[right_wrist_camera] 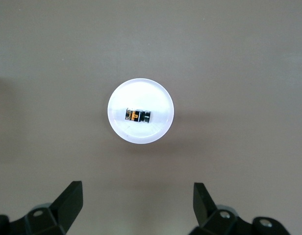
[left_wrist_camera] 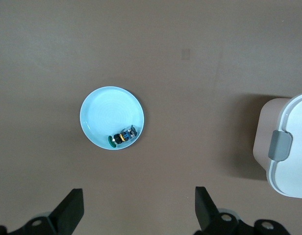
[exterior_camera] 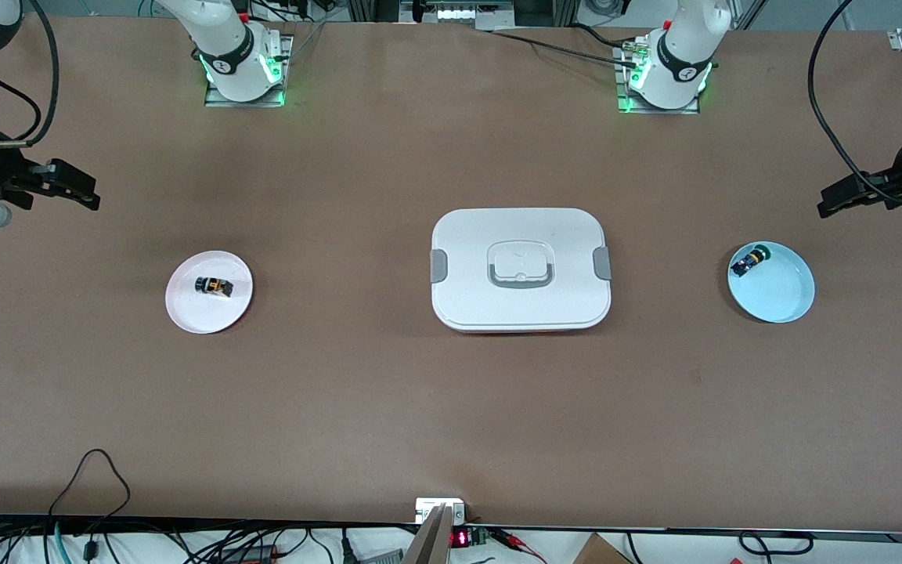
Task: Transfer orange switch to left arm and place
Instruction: 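Move the right gripper down over the orange switch on the white plate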
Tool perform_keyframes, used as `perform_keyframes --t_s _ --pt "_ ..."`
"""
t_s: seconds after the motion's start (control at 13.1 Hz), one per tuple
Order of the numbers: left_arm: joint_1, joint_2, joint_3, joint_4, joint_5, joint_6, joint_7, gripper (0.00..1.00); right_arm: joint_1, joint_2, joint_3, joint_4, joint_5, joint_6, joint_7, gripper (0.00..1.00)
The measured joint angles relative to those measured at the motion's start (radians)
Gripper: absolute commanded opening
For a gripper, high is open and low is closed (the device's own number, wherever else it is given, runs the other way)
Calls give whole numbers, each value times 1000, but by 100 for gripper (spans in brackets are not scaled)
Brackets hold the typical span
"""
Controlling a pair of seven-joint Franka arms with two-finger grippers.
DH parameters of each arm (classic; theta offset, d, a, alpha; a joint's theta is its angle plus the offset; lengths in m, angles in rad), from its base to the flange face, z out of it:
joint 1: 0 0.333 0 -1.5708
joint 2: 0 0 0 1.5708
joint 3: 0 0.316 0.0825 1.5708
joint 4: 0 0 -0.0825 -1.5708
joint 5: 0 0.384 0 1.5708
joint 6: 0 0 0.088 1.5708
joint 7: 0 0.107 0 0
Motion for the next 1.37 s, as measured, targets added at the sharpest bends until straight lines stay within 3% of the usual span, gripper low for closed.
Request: perform_keyframes --t_s 0.69,0.99,1.37 --pt "-13 13 -5 0 -44 0 0 100 0 37 2 5 0 -3 -1 100" --pt "-9 14 -4 0 -46 0 0 100 16 129 7 4 0 6 -1 100" --pt "-8 15 -4 1 -46 0 0 100 20 294 7 -1 1 111 3 100"
